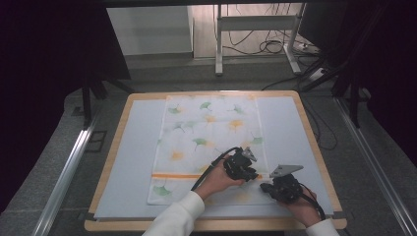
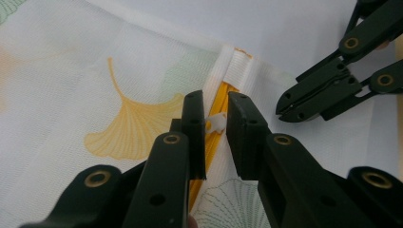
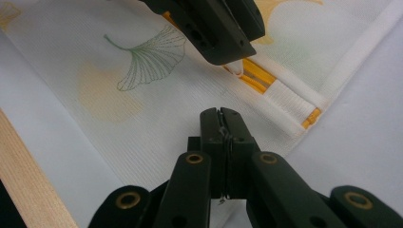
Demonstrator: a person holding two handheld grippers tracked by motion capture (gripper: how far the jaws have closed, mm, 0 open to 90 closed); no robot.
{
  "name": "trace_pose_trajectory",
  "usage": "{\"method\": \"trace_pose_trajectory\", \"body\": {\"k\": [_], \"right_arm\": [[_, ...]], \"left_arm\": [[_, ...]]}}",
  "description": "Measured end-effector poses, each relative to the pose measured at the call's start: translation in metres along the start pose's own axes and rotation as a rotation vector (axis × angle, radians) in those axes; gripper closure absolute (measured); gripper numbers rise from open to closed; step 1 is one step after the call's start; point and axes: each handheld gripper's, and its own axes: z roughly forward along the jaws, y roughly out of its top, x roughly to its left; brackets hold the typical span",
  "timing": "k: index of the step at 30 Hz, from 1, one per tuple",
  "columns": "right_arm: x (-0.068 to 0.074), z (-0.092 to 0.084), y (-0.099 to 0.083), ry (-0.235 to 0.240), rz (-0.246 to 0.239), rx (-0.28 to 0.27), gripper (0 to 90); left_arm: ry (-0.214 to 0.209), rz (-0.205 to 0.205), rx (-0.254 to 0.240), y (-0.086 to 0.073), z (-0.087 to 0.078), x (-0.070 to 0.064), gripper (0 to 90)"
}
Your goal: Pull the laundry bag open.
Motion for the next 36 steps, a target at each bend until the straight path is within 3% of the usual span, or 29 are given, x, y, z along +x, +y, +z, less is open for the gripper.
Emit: {"method": "trace_pose_trajectory", "body": {"k": [6, 13, 19, 25, 28, 30, 34, 36], "right_arm": [[0.0001, 0.0000, 0.0000, 0.002, 0.005, -0.001, 87.9], [-0.0002, 0.0000, -0.0001, 0.000, 0.001, -0.003, 87.4], [-0.0005, -0.0001, -0.0001, -0.003, 0.000, -0.003, 87.3], [-0.0005, -0.0001, 0.0000, -0.002, 0.001, -0.003, 87.3], [-0.0005, -0.0002, -0.0002, -0.003, 0.001, -0.003, 87.2], [-0.0004, -0.0003, -0.0002, -0.002, 0.004, -0.002, 87.2], [-0.0009, -0.0003, -0.0001, -0.002, 0.003, -0.001, 87.2], [-0.0006, -0.0002, -0.0001, -0.002, 0.002, -0.002, 87.2]], "left_arm": [[-0.039, 0.000, 0.013, -0.0007, 0.0000, 0.0007, 76.5], [-0.010, 0.004, 0.009, -0.0001, 0.0005, 0.0008, 76.3], [0.038, -0.042, -0.016, 0.0005, -0.0003, 0.0056, 72.4], [0.031, -0.042, -0.009, 0.0032, 0.0045, 0.0040, 68.4], [0.026, -0.026, 0.014, 0.0037, 0.0062, 0.0022, 68.5], [0.047, 0.028, 0.038, 0.0028, 0.0072, -0.0011, 68.1], [0.033, 0.039, 0.047, 0.0025, 0.0051, -0.0008, 70.9], [0.046, 0.052, 0.046, 0.0025, 0.0054, -0.0021, 73.8]]}}
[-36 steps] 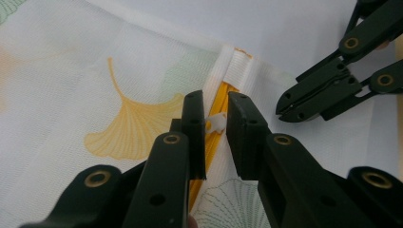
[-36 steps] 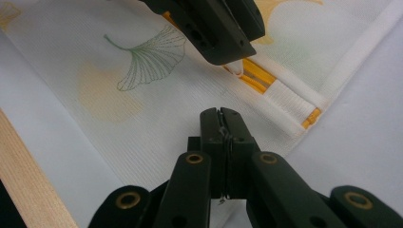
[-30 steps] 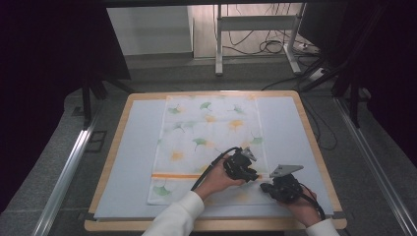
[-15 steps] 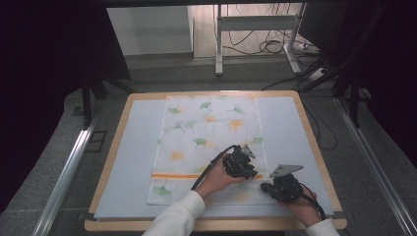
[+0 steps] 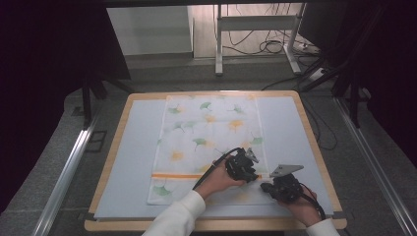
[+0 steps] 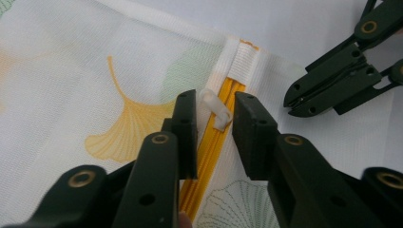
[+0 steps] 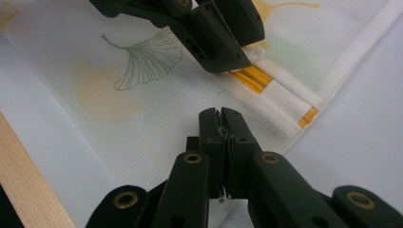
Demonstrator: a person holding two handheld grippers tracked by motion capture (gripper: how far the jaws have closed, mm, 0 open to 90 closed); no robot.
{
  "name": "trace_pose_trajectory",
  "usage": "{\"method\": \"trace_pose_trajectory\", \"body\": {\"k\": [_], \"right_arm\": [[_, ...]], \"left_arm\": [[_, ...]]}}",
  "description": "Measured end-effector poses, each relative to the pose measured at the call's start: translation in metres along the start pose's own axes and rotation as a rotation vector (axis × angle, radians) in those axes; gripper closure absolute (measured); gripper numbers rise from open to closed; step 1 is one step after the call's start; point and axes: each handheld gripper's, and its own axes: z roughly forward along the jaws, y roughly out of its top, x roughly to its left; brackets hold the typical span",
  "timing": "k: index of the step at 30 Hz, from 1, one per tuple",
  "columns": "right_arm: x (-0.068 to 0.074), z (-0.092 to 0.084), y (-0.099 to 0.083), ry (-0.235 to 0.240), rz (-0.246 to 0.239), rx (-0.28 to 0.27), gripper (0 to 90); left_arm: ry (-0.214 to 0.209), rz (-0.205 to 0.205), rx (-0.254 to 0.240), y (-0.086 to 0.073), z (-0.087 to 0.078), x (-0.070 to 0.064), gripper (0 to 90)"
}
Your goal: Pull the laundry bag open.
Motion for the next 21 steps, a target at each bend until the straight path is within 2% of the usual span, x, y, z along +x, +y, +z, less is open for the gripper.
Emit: {"method": "trace_pose_trajectory", "body": {"k": [2, 5, 8, 21], "right_arm": [[0.0001, 0.0000, 0.0000, -0.001, -0.001, 0.000, 87.2], [-0.0001, 0.0000, 0.0000, -0.001, 0.002, 0.001, 87.2], [-0.0003, 0.0000, 0.0001, -0.001, 0.002, 0.001, 87.0], [-0.0013, 0.0003, 0.0004, -0.002, 0.009, 0.005, 89.2]], "left_arm": [[-0.010, 0.017, -0.008, 0.0005, 0.0010, -0.0028, 79.1], [0.032, 0.072, 0.005, 0.0029, 0.0031, -0.0092, 82.3], [0.031, 0.081, 0.007, 0.0044, 0.0037, -0.0089, 83.0], [0.024, 0.036, 0.014, 0.0029, 0.0021, -0.0074, 83.4]]}}
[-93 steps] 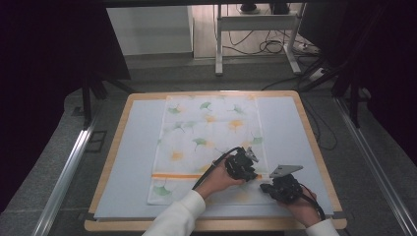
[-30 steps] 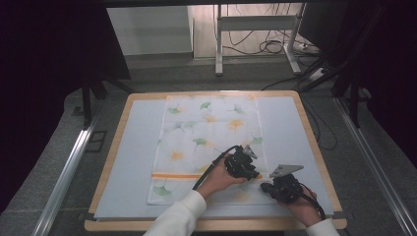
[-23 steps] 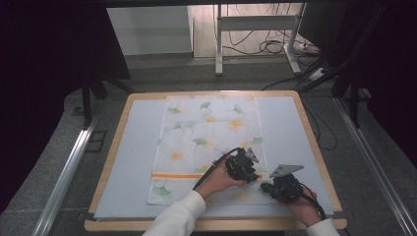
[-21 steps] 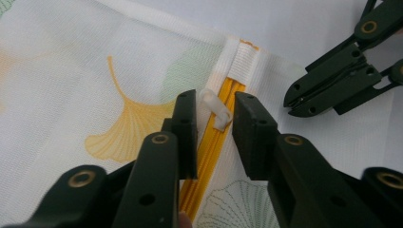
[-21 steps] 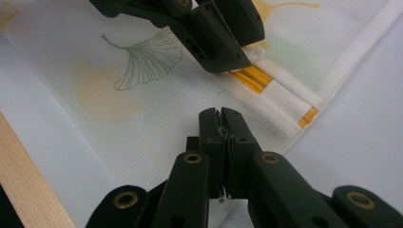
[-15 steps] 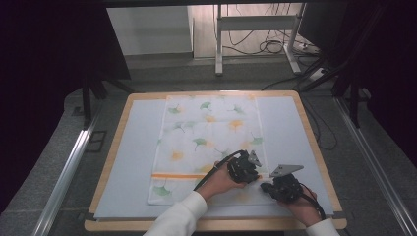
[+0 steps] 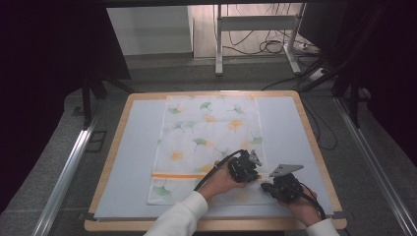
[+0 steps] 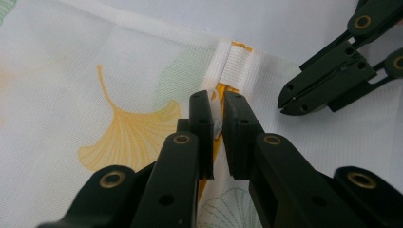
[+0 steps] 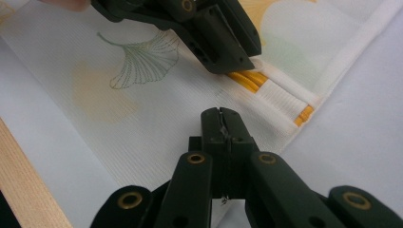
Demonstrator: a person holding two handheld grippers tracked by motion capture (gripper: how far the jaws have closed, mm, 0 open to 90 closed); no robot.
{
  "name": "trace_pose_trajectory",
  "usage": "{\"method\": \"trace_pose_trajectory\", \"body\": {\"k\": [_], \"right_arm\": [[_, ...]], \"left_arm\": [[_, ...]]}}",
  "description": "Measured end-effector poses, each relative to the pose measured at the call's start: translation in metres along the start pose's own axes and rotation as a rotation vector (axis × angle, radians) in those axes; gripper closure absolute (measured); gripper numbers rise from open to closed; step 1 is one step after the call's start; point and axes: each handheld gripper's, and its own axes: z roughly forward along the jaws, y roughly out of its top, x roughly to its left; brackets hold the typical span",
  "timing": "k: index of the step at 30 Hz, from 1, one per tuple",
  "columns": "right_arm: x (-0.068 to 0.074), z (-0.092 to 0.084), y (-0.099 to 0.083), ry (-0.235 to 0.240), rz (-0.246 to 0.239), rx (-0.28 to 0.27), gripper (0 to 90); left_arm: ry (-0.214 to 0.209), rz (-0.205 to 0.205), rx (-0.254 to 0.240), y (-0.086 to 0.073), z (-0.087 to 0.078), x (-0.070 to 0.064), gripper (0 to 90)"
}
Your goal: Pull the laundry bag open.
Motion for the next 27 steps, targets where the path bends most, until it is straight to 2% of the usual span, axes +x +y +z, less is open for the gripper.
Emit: {"method": "trace_pose_trajectory", "body": {"k": [11, 13, 17, 20, 21, 24, 27], "right_arm": [[-0.002, 0.000, 0.001, 0.007, 0.026, 0.014, 89.6], [-0.003, 0.000, 0.001, 0.008, 0.031, 0.015, 89.6], [-0.004, 0.000, 0.001, 0.013, 0.031, 0.016, 89.6], [-0.004, 0.000, 0.001, 0.015, 0.032, 0.016, 89.6], [-0.004, 0.000, 0.001, 0.015, 0.032, 0.016, 89.6], [-0.004, 0.000, 0.001, 0.012, 0.034, 0.015, 89.6], [-0.004, 0.000, 0.001, 0.014, 0.031, 0.013, 89.6]], "left_arm": [[0.011, 0.007, 0.014, -0.002, -0.003, 0.001, 83.6], [0.053, 0.006, 0.016, -0.005, -0.005, 0.003, 90.0], [0.010, -0.039, -0.005, -0.013, -0.010, 0.012, 90.0], [-0.017, -0.025, -0.019, -0.012, -0.007, 0.009, 88.7], [-0.019, -0.012, -0.022, -0.010, -0.006, 0.008, 85.1], [-0.015, 0.012, -0.031, -0.004, -0.001, 0.002, 79.0], [-0.013, 0.040, -0.016, 0.002, 0.003, -0.001, 73.5]]}}
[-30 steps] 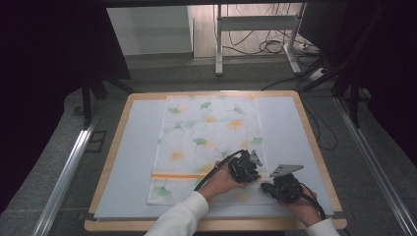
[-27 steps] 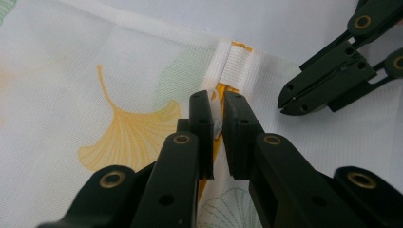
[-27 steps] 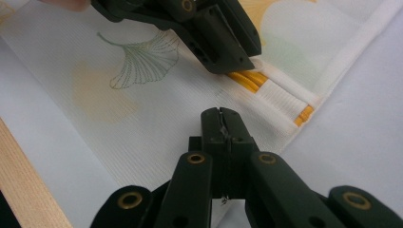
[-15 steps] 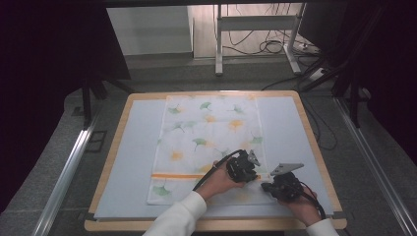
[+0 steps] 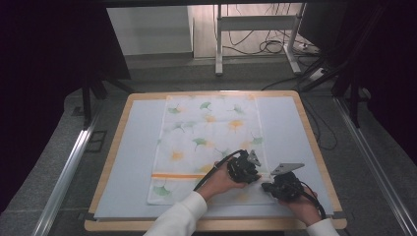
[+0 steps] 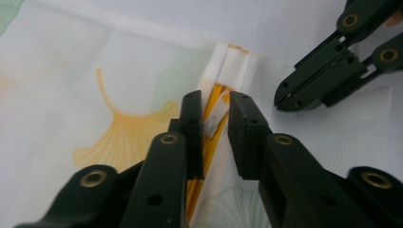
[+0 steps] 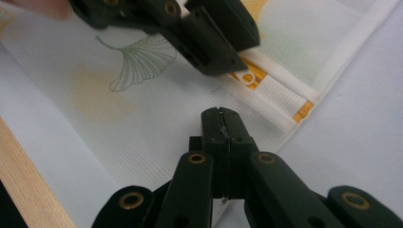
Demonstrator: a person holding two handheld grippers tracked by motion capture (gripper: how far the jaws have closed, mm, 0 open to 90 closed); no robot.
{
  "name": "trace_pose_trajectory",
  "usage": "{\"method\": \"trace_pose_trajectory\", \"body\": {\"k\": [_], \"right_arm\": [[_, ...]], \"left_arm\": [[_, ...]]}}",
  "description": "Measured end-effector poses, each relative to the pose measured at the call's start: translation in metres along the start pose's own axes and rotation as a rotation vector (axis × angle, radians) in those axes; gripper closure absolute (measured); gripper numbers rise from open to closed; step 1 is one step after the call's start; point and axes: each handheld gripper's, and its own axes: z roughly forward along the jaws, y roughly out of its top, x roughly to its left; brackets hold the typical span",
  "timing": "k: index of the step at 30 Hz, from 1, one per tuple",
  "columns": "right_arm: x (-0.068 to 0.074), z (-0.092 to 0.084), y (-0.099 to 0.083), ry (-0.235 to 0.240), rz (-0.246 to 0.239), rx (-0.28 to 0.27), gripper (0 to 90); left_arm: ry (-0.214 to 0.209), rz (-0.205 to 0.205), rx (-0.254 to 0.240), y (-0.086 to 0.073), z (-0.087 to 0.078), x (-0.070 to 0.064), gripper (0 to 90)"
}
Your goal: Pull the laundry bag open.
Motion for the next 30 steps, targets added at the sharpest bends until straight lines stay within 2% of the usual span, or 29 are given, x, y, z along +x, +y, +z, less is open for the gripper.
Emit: {"method": "trace_pose_trajectory", "body": {"k": [3, 6, 10, 17, 19, 30], "right_arm": [[0.000, 0.000, 0.000, 0.002, -0.001, 0.001, 89.6], [0.000, 0.000, 0.000, 0.003, -0.003, 0.001, 89.6], [0.000, 0.000, 0.000, 0.003, -0.002, 0.002, 89.6], [-0.001, 0.000, 0.000, 0.006, 0.003, 0.003, 89.6], [-0.001, 0.000, 0.000, 0.008, 0.005, 0.003, 89.7], [-0.003, 0.000, 0.000, 0.010, 0.015, 0.004, 89.6]], "left_arm": [[0.003, 0.006, 0.013, 0.005, 0.003, 0.001, 74.3], [0.019, 0.024, 0.046, 0.009, 0.004, 0.000, 83.8], [0.031, 0.033, 0.072, 0.012, 0.003, -0.002, 84.4], [0.025, 0.024, 0.048, 0.006, 0.000, -0.001, 85.0], [0.028, 0.034, 0.053, 0.006, -0.001, 0.000, 85.2], [0.034, 0.039, 0.054, 0.004, -0.004, -0.001, 85.8]]}}
